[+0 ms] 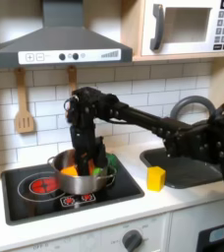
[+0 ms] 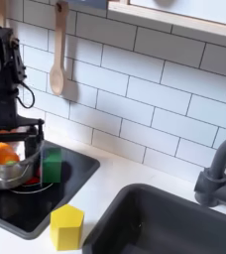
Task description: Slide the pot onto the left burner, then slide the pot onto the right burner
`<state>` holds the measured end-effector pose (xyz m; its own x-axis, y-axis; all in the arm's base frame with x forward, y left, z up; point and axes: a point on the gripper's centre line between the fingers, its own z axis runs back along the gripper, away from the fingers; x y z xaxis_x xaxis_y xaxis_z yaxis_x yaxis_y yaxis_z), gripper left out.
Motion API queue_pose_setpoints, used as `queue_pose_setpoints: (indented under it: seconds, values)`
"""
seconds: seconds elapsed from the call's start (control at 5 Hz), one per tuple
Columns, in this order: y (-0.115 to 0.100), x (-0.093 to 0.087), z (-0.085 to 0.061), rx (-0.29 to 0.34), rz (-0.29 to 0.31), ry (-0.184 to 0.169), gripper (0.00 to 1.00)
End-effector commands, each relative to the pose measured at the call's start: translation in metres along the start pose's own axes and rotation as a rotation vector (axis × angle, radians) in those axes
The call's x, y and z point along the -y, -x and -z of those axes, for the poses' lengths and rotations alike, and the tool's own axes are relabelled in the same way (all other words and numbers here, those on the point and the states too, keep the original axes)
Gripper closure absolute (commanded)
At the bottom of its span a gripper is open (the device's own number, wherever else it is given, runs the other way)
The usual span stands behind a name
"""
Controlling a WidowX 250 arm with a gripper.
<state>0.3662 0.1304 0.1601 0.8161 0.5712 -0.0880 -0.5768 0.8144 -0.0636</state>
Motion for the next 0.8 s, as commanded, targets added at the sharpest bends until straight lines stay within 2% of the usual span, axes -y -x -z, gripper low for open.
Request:
queue_pose_setpoints:
  seconds: [0.0, 0.6]
  values:
    - [-0.0007, -0.0007, -0.0030, 0.010, -0.001, -0.001, 0.00]
    - [0.0013, 0.0012, -0.0093, -0.004, 0.007, 0.008, 0.00]
